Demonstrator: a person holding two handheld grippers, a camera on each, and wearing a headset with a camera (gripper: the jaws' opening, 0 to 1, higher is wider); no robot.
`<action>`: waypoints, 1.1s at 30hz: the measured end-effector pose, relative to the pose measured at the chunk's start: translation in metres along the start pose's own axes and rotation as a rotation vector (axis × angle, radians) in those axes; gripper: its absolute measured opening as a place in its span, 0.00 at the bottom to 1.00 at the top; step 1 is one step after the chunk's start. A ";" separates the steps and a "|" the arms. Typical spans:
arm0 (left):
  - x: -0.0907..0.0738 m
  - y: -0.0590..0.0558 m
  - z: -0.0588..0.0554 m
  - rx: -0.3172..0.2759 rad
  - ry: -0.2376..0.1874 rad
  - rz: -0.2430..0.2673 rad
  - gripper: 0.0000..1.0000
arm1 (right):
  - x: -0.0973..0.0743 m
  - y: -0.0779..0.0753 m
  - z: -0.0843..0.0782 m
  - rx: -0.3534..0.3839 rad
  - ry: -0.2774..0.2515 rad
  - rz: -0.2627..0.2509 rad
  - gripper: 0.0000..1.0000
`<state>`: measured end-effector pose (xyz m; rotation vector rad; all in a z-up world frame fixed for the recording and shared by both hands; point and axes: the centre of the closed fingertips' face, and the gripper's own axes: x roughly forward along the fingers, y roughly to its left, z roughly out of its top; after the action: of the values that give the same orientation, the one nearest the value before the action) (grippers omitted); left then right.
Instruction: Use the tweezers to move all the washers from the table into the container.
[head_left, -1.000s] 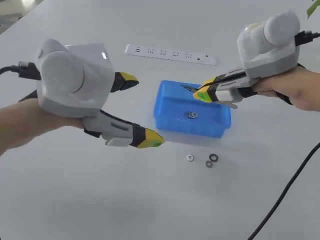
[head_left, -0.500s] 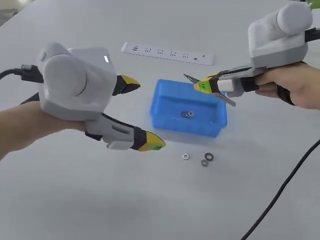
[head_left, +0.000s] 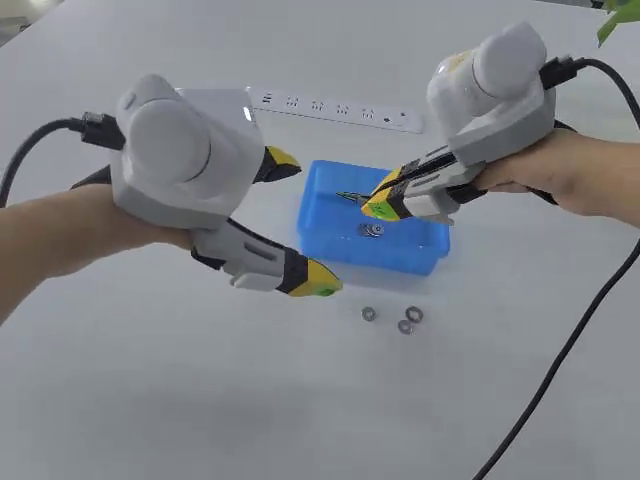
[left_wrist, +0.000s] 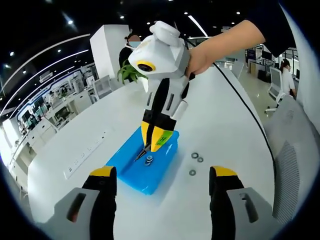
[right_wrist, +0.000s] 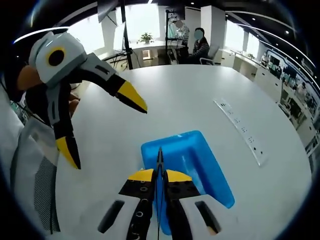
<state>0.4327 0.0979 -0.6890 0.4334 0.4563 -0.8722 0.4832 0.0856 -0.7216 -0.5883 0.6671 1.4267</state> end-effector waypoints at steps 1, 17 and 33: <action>0.000 0.001 0.001 0.001 0.000 -0.001 0.79 | 0.000 0.000 0.000 -0.002 0.000 -0.001 0.07; 0.030 0.027 0.010 0.107 0.053 -0.068 0.51 | -0.004 0.012 0.003 -0.084 0.007 0.032 0.07; 0.060 0.023 0.000 0.206 0.157 -0.183 0.23 | -0.008 0.012 -0.003 -0.107 0.018 0.041 0.07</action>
<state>0.4852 0.0736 -0.7178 0.6599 0.5586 -1.0720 0.4706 0.0789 -0.7173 -0.6754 0.6228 1.5043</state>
